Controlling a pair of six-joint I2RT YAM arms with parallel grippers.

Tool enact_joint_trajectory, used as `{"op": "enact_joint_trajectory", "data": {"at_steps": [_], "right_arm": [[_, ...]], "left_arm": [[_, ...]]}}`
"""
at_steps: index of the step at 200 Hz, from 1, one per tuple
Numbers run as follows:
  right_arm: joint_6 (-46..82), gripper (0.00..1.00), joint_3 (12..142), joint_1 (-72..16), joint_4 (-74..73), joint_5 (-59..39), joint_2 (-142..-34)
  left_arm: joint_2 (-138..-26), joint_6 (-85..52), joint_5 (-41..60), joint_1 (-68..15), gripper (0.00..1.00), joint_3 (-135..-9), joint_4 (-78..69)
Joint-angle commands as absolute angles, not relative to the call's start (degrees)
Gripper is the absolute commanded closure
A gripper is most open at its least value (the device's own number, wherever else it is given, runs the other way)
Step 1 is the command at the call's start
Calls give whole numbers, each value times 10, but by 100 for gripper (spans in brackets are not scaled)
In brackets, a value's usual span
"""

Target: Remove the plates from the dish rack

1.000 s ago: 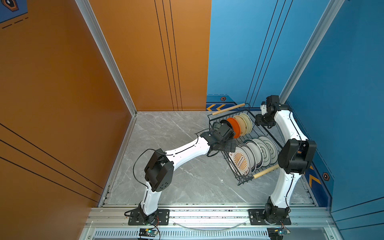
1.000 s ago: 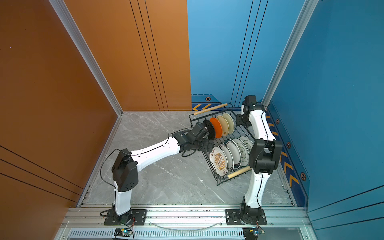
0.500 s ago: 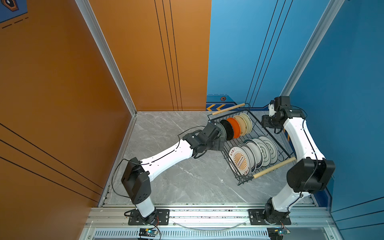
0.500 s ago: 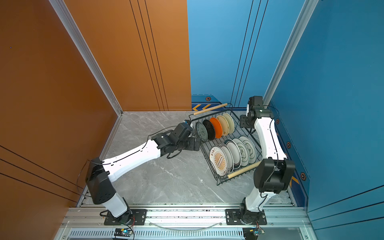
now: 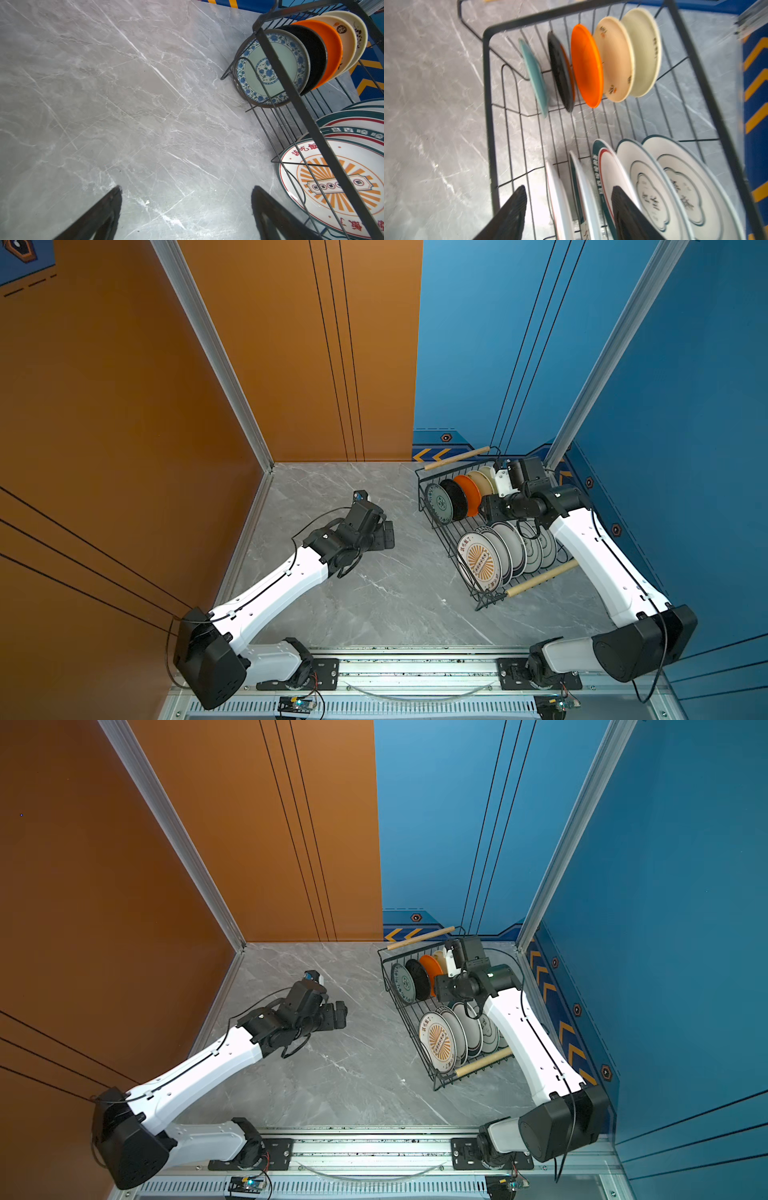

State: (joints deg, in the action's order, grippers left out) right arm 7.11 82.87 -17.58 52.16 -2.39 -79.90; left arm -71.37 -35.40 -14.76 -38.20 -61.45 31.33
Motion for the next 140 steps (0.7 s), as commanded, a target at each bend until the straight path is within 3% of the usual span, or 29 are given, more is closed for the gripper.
{"op": "enact_joint_trajectory", "data": {"at_steps": [1,43,140], "right_arm": [[89,39,799,-202,542,-25,-777],[105,46,740,-221,546,-7,-745],[130,52,642,-236,544,14,-682]], "left_arm": [[-684,-363,-164,-379,2,-594,330],[-651,-377,-168,-377,2,-542,329],[-644,-382,-175,-388,2,-531,328]]}}
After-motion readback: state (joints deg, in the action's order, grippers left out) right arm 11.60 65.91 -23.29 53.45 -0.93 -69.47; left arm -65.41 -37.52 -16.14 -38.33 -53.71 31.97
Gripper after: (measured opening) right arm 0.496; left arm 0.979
